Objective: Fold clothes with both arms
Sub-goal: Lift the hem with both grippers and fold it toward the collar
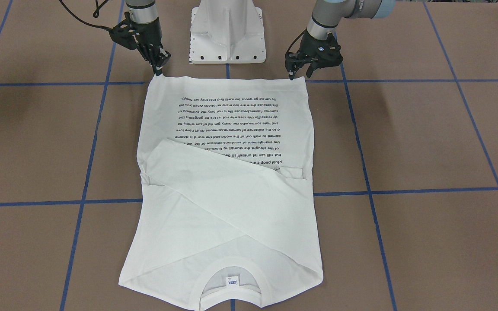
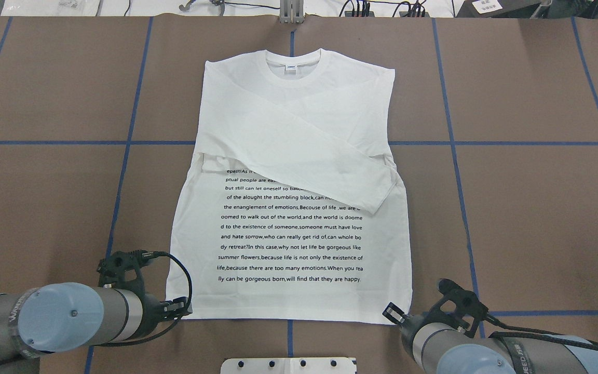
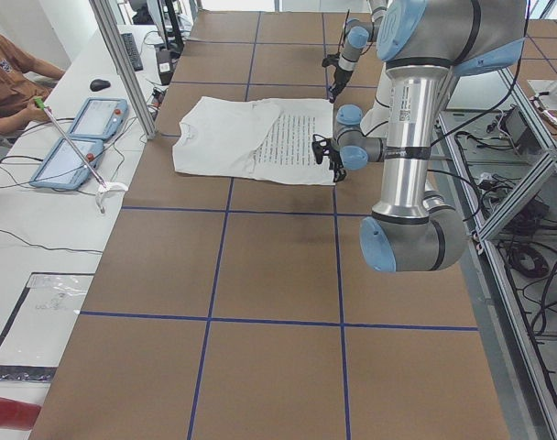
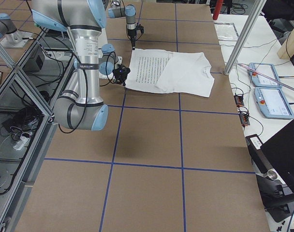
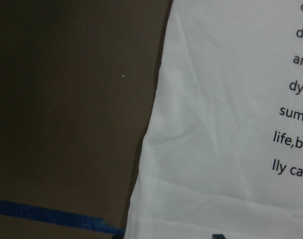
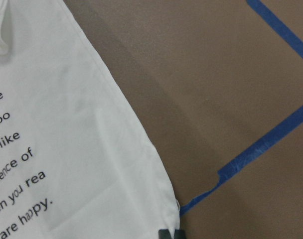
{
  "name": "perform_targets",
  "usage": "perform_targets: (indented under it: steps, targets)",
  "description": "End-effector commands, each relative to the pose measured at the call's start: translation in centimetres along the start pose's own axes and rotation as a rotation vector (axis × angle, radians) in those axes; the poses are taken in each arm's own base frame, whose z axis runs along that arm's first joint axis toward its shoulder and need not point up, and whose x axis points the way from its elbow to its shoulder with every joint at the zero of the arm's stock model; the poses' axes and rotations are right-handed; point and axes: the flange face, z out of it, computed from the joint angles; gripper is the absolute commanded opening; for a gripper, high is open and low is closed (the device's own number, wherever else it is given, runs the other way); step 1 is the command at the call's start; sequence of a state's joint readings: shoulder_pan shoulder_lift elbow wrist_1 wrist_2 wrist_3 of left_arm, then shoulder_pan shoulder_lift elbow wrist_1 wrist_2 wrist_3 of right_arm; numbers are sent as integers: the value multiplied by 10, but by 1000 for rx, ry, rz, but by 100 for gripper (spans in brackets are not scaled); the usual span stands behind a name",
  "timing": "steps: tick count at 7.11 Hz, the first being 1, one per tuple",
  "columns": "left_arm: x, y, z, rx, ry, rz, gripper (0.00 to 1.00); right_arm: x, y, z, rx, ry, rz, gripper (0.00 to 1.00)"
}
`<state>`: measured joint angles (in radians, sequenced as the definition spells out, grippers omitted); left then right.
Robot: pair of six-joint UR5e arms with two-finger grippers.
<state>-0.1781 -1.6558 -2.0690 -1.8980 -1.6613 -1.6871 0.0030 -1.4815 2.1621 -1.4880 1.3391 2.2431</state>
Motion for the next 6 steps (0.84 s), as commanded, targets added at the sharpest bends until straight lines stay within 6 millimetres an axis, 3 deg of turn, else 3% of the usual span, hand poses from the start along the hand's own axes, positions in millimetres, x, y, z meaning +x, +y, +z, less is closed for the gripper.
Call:
perform_targets:
  steps: [1,3,5,6]
  targets:
    - [-9,1,7,-2,-23,3,62,-5,2,-3,-6,-9,5,0]
    - [-10,1,9,-3,-29,3,45,-5,3,-3,-7,-9,4,0]
    - [-11,2,10,-7,-31,4,2,-6,3,-3,-7,-10,4,0]
    - [-11,2,10,-8,-30,4,0,-5,3,-2,-6,-9,3,0]
